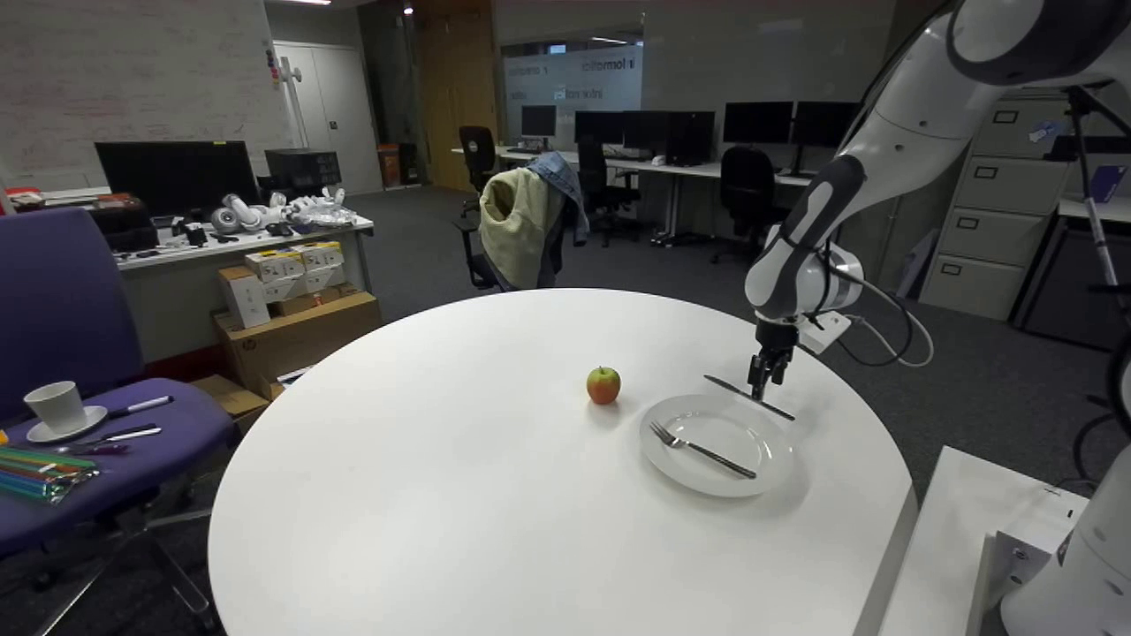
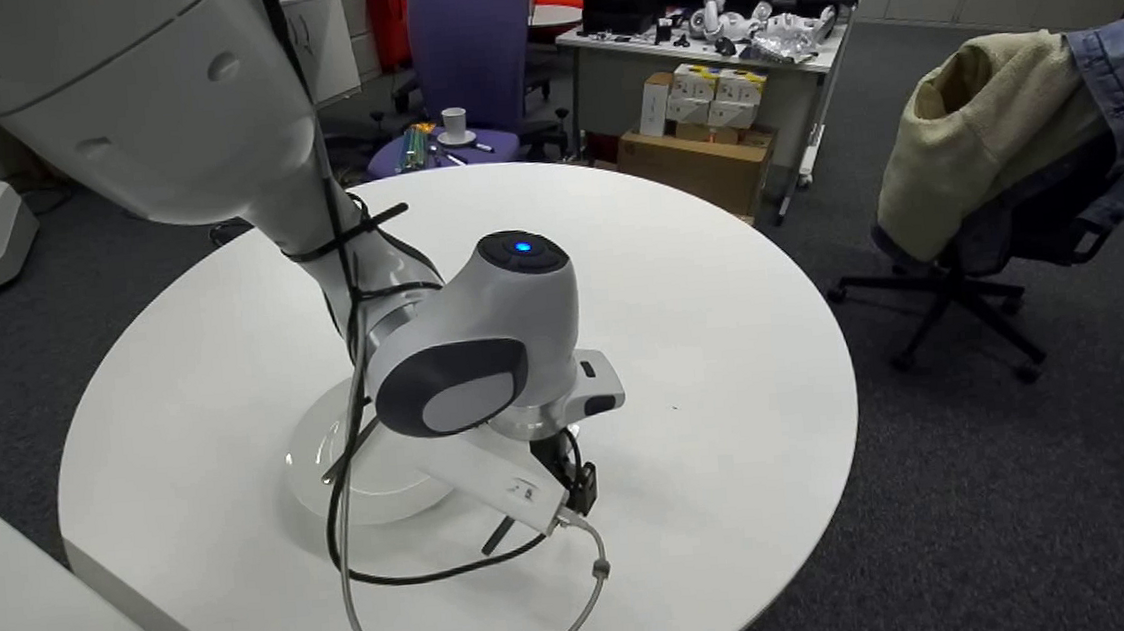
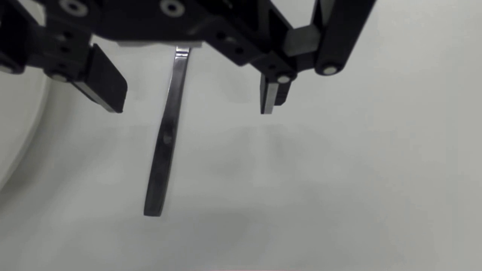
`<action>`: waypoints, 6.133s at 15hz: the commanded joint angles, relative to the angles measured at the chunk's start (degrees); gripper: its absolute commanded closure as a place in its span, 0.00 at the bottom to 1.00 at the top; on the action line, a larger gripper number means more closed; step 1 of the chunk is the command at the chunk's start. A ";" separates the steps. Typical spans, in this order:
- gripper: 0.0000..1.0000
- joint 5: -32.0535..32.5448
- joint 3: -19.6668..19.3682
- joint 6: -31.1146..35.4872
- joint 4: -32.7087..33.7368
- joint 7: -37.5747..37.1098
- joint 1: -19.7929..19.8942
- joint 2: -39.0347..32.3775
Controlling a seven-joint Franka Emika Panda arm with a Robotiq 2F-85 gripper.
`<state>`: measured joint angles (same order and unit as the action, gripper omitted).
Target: Pick up the knife and place it next to the folk on the plate
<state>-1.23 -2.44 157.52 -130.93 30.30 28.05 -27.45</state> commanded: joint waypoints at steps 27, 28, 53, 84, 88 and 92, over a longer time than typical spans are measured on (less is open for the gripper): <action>0.03 -3.86 2.93 -0.11 1.84 0.53 1.61 -2.03; 0.03 -3.92 2.83 -0.11 1.96 0.41 1.65 -2.29; 0.98 -5.47 2.75 0.50 1.98 0.59 2.96 -0.35; 0.98 -0.80 3.20 -8.27 -2.53 -0.91 -11.41 10.47; 0.98 -0.71 2.88 -8.98 -6.32 -0.96 -12.98 13.82; 0.98 -0.80 2.80 -8.49 -10.59 -1.24 -14.57 16.85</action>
<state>-2.03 0.71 150.13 -136.59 29.88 14.74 -16.05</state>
